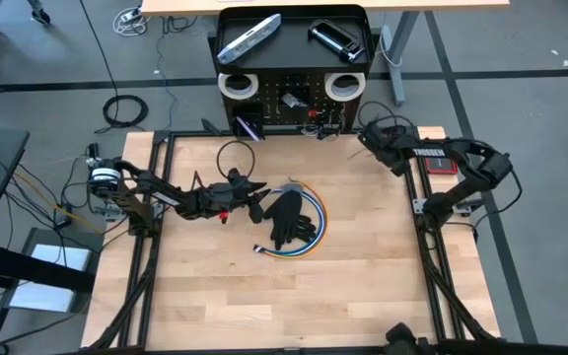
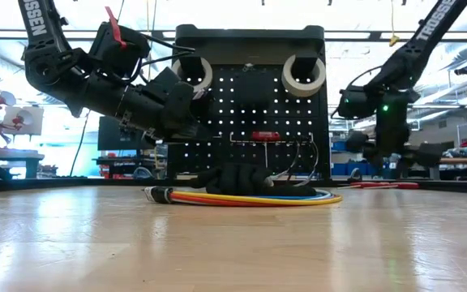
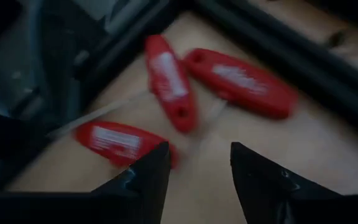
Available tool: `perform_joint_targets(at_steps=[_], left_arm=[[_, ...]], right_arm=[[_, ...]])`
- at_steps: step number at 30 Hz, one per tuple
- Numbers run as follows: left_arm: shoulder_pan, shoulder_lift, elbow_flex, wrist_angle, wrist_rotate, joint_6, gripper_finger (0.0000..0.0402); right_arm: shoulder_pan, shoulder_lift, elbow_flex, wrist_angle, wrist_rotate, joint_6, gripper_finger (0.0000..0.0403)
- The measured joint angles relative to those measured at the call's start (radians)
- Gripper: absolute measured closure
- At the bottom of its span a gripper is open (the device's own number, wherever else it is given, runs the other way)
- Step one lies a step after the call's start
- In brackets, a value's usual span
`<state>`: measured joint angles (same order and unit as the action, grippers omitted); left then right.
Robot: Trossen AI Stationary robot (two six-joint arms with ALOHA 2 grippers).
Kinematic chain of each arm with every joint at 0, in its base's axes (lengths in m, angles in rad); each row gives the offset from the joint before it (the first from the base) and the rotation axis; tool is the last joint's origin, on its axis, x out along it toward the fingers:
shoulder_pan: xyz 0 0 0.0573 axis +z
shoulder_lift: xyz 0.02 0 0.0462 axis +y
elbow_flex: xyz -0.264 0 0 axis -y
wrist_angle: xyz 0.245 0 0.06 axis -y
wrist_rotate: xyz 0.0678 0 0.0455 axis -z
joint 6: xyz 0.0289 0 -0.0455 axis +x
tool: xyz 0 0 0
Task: Hang tools onto peg board
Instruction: Adjust the red allen wrench
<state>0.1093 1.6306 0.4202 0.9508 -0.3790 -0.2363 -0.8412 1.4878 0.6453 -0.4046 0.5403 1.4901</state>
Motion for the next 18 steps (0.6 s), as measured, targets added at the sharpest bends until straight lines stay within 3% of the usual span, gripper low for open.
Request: perform_joint_targets(at_steps=[5, 11, 18], left_arm=[[0.000, 0.000, 0.000, -0.001, 0.000, 0.000, 0.0282], [0.000, 0.000, 0.000, -0.007, -0.001, 0.000, 0.0282], [0.000, 0.000, 0.000, -0.006, -0.001, 0.019, 0.0282]], right_arm=[[-0.083, 0.069, 0.003, 0.158, -0.077, -0.073, 0.0242], [-0.100, 0.150, 0.016, 0.121, -0.069, -0.035, 0.0261], [-0.059, 0.100, 0.006, 0.052, -0.090, -0.094, 0.0265]])
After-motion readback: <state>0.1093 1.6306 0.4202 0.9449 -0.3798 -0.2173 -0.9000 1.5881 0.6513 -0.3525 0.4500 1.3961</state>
